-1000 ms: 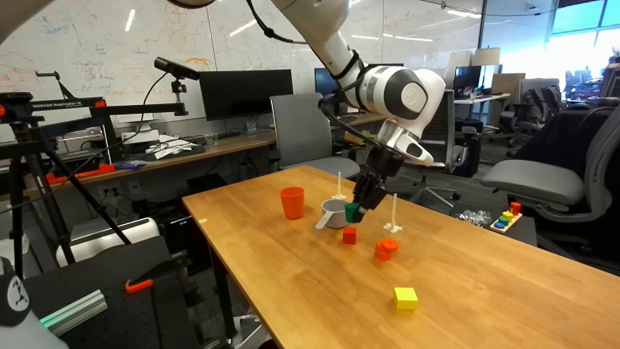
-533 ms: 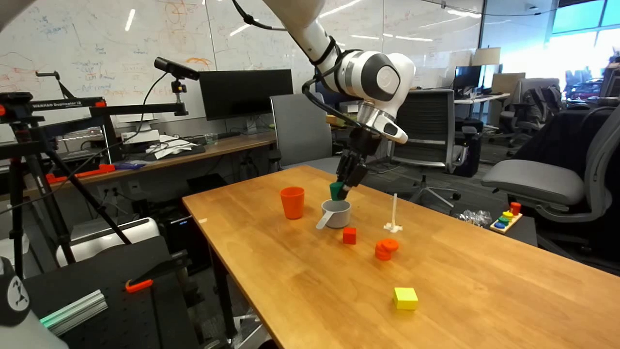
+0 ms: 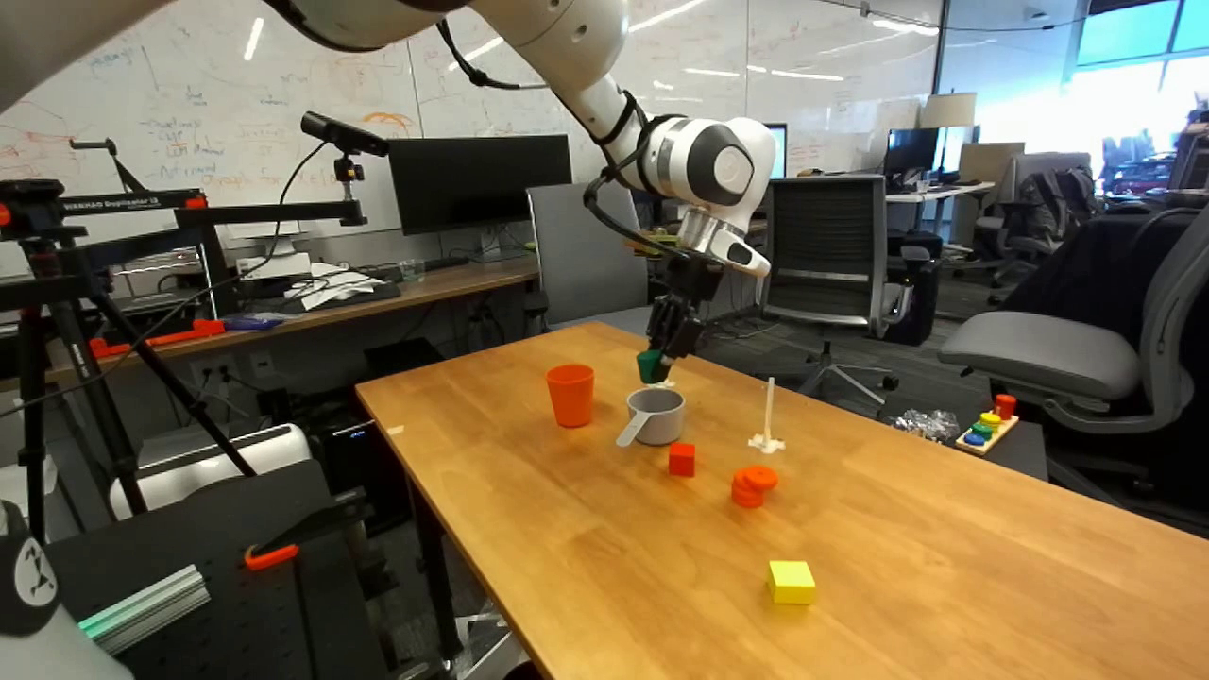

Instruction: Remove the orange cup from the grey cup, then put the green, yellow, and orange blocks inside the grey cup

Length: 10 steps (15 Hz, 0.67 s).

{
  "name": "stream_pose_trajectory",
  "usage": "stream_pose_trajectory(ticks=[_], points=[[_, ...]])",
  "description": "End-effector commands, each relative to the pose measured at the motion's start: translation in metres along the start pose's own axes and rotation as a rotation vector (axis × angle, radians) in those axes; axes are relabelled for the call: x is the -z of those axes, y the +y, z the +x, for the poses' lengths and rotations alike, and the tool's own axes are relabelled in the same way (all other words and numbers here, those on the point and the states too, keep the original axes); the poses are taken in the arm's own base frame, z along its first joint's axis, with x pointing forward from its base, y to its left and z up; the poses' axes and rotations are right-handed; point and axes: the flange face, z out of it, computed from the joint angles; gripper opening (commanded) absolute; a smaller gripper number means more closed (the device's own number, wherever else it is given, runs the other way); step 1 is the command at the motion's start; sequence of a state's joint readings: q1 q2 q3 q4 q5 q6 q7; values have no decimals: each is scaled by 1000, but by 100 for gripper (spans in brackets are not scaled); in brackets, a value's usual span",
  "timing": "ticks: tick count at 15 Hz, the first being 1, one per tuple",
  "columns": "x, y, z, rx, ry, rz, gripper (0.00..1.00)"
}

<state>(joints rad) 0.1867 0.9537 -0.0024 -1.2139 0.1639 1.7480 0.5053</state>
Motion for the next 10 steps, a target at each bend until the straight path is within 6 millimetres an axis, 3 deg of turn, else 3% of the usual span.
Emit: stream_pose_trajectory(ticks=[1,2,3,8,10], points=[[3,-17,20,-15,8,-3,17],[2,-19,24,-19,8,-4,18],[-1,-20,27,-20,-3,-2,61],[-15,-22,27,-15,-70,-23,99],[-13,-19,23,-25,-93,-49,100]])
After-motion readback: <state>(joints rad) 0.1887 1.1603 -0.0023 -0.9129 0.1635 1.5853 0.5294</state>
